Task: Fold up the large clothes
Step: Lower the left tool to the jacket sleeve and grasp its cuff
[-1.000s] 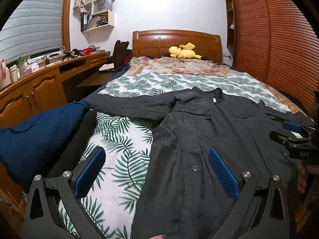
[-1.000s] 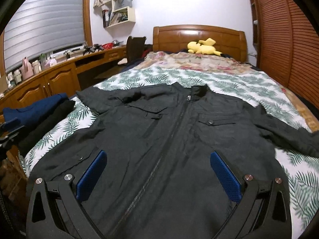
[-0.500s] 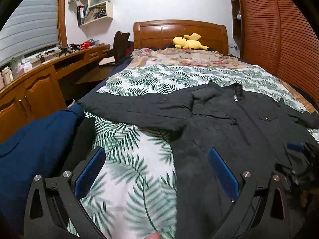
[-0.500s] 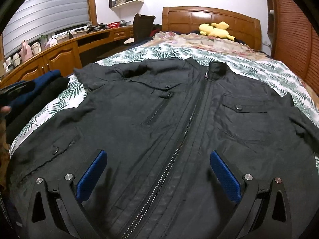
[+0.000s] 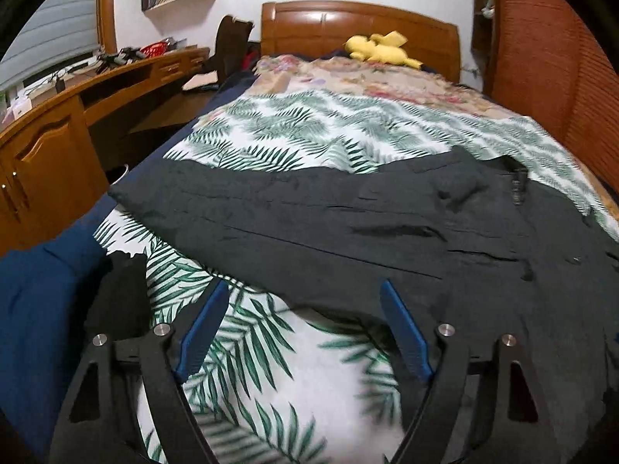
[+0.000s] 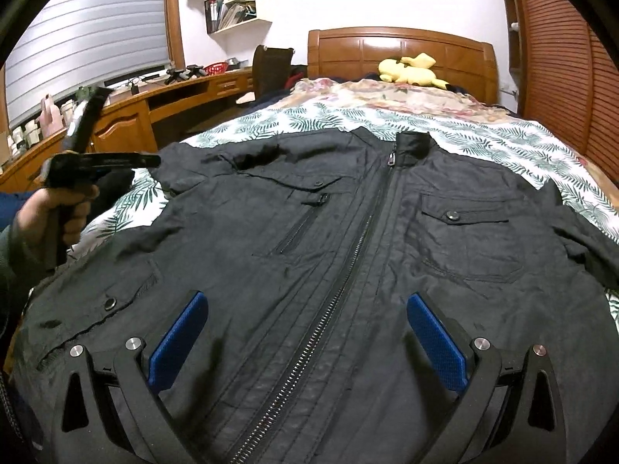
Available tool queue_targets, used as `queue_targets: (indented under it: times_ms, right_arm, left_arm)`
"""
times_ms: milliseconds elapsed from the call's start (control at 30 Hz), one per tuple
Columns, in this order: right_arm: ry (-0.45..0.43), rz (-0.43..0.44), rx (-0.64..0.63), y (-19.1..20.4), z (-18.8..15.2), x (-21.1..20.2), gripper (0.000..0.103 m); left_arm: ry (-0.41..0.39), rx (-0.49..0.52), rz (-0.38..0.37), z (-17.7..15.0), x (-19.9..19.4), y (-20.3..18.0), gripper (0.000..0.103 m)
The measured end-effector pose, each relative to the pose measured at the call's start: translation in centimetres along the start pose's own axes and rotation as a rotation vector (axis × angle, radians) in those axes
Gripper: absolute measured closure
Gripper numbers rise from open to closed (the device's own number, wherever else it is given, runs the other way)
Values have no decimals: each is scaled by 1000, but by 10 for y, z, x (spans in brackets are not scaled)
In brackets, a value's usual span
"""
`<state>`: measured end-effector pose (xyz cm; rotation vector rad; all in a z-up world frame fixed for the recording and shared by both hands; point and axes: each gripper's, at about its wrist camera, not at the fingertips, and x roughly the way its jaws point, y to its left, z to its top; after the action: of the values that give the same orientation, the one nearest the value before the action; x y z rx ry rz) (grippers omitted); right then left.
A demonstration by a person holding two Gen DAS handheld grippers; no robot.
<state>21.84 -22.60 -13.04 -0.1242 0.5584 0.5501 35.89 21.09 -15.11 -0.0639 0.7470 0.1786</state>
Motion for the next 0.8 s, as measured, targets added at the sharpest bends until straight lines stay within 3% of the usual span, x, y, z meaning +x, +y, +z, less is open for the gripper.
queue_targets:
  times_ms: [333, 467, 567, 700, 800]
  right_arm:
    - [-9, 7, 9, 3, 8, 13, 1]
    - [-15, 12, 16, 2, 7, 12, 1]
    - [-14, 14, 18, 1, 7, 12, 1]
    - [-12, 14, 20, 1, 7, 13, 1]
    - [-10, 13, 20, 2, 7, 14, 1]
  left_arm:
    - [127, -52, 64, 3, 46, 10, 22]
    - [200, -108, 35, -1, 60, 16, 22]
    - [208, -120, 11, 0, 63, 17, 22]
    - [213, -98, -10, 3, 64, 6, 36]
    - [224, -79, -23, 6, 64, -1, 56]
